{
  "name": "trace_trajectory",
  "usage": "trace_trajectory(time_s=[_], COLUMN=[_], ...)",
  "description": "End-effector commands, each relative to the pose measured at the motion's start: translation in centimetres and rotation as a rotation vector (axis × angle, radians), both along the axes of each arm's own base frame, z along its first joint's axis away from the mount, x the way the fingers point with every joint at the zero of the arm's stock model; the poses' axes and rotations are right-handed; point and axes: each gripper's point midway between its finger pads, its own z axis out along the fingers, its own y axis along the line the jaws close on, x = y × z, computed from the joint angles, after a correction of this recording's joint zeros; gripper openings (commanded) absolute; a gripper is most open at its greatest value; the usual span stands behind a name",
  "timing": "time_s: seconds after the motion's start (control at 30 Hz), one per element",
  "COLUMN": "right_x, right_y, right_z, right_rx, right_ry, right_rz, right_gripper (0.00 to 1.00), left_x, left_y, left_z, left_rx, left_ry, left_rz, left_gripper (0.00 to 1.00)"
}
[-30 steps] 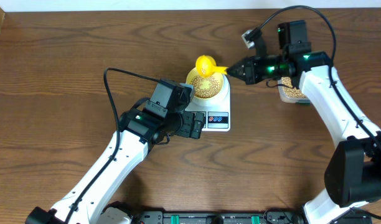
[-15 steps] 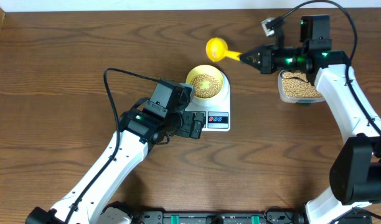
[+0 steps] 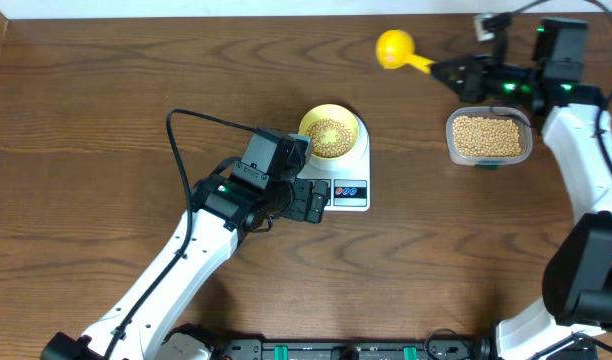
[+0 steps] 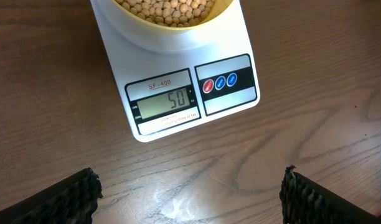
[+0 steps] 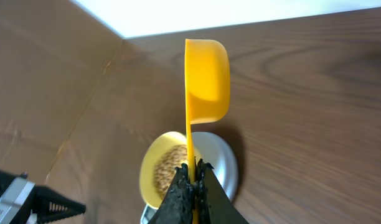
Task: Scoop item into bowl and weigh 50g on scale
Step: 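Carry the scoop right back to the chickpea tub, then lower the scoop into the tub and tip chickpeas back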
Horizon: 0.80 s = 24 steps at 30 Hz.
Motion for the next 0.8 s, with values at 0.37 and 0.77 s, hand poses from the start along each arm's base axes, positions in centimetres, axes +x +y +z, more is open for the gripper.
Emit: trace_trajectory(time_s=[0.37, 0.77], right_x=[-1.7, -5.9], right_y=[-10.0, -13.0], right_z=[-3.2, -3.3], right_rx=[-0.098, -0.368], right_ry=[0.197, 0.284], right_rz=[-0.277, -0.394], right_gripper=[0.01, 0.01], left_x=[-0.2, -0.2], left_y=[0.1, 0.1], left_z=[0.1, 0.1], left_rx=[-0.003, -0.003], left_ry=[-0.005, -0.005], left_rz=[-0.005, -0.006], left_gripper=[0.94, 0.94])
